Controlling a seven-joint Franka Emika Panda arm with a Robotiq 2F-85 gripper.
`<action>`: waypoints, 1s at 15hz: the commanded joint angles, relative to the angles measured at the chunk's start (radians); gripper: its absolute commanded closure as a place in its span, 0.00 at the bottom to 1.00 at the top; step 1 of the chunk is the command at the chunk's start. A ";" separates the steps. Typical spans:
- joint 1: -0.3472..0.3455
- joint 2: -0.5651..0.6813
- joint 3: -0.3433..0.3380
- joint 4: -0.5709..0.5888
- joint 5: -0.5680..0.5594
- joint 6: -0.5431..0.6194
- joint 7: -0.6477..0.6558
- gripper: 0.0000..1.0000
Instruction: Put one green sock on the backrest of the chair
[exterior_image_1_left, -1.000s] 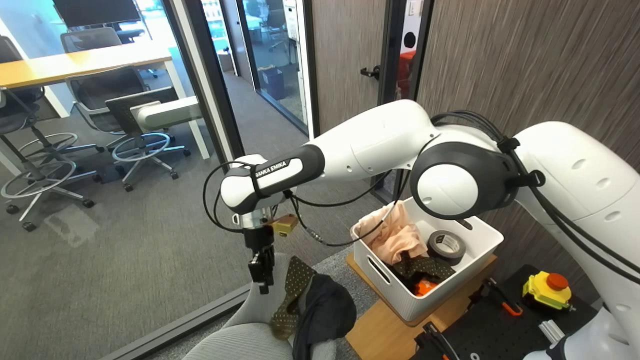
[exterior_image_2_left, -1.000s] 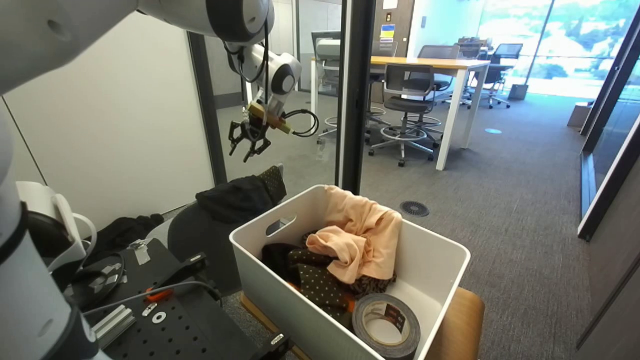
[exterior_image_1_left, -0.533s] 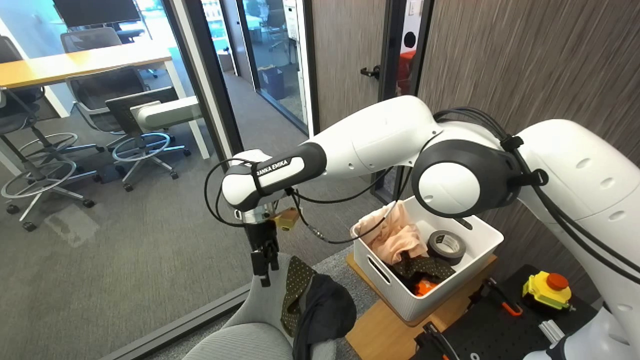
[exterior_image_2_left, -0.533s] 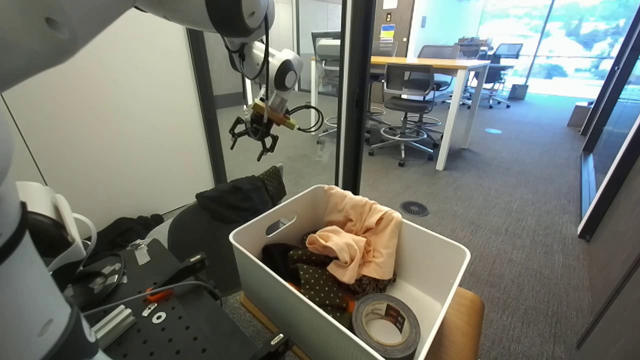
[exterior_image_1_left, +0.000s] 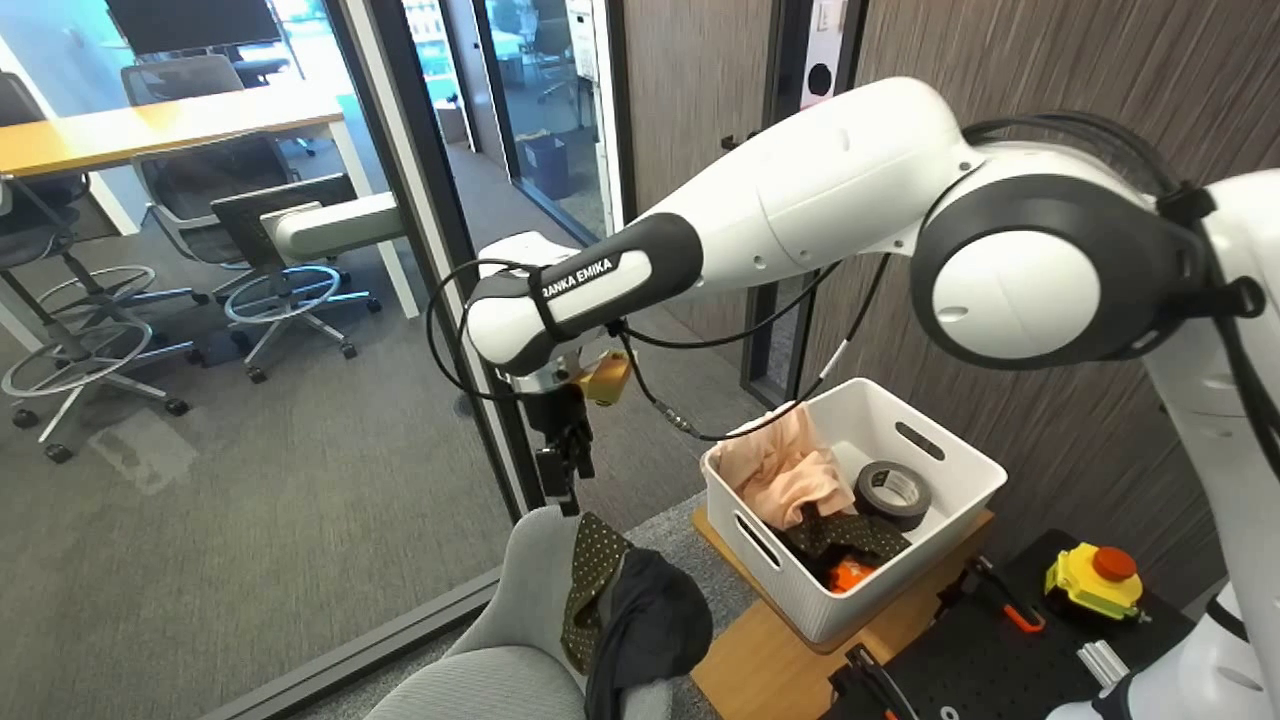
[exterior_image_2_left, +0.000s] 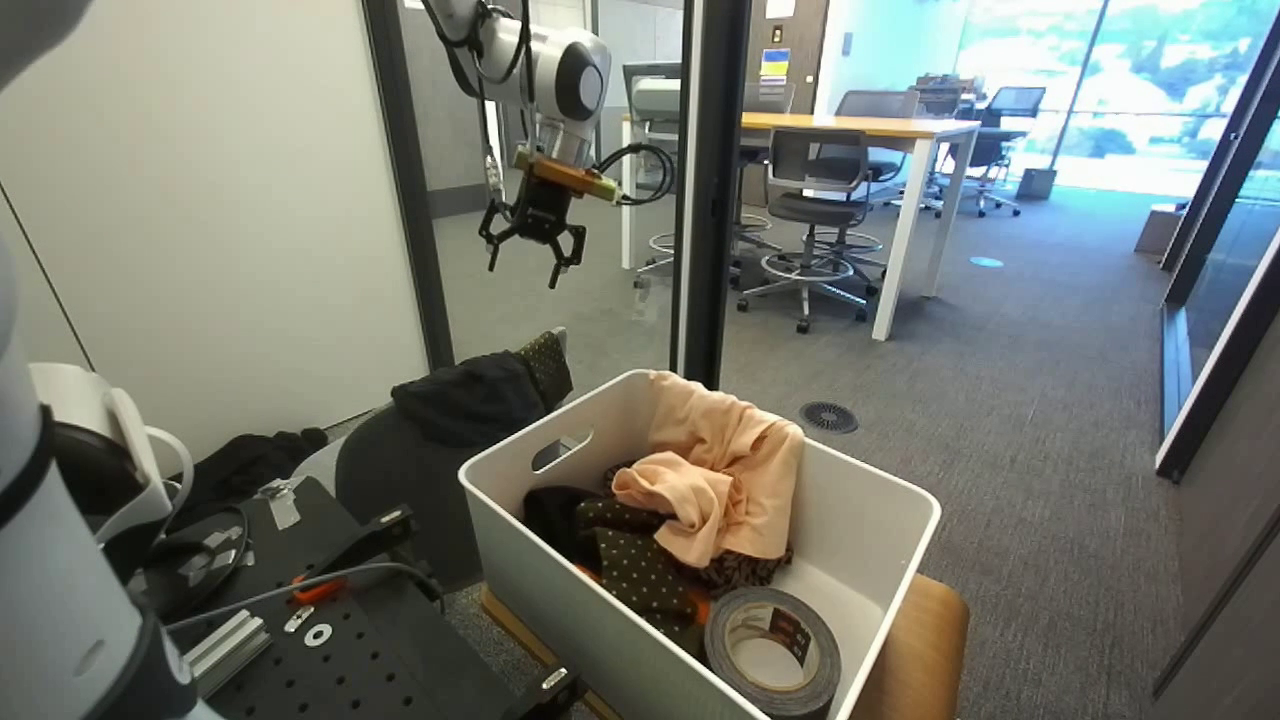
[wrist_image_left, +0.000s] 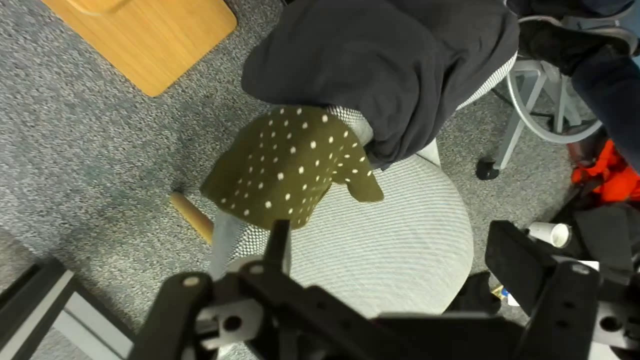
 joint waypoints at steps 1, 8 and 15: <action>-0.046 -0.221 0.009 -0.236 -0.028 0.103 0.082 0.00; -0.106 -0.566 -0.006 -0.570 0.010 0.287 0.276 0.00; -0.116 -0.944 -0.021 -0.899 0.001 0.378 0.533 0.00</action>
